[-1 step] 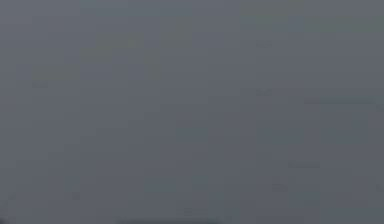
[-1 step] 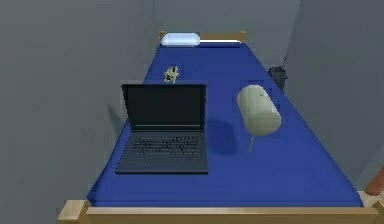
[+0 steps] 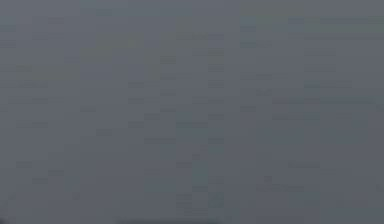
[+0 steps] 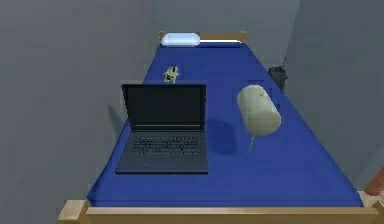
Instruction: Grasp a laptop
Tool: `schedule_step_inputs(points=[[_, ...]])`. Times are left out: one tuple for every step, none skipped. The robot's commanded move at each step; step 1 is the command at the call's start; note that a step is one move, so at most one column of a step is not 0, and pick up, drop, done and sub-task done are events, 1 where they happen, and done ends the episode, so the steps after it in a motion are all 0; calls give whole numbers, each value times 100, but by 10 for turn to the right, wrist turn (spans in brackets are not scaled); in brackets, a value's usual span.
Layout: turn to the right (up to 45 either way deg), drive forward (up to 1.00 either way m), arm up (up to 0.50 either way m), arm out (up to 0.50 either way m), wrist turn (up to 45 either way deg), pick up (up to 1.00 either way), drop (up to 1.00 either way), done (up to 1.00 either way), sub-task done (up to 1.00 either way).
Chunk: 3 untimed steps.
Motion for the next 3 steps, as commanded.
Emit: schedule_step_inputs(points=[[0, 0, 36, 0, 0, 0, 0, 0, 0], [0, 0, 0, 24, 0, 0, 0, 0, 0], [0, 0, 0, 0, 450, 0, 0, 0, 0]])
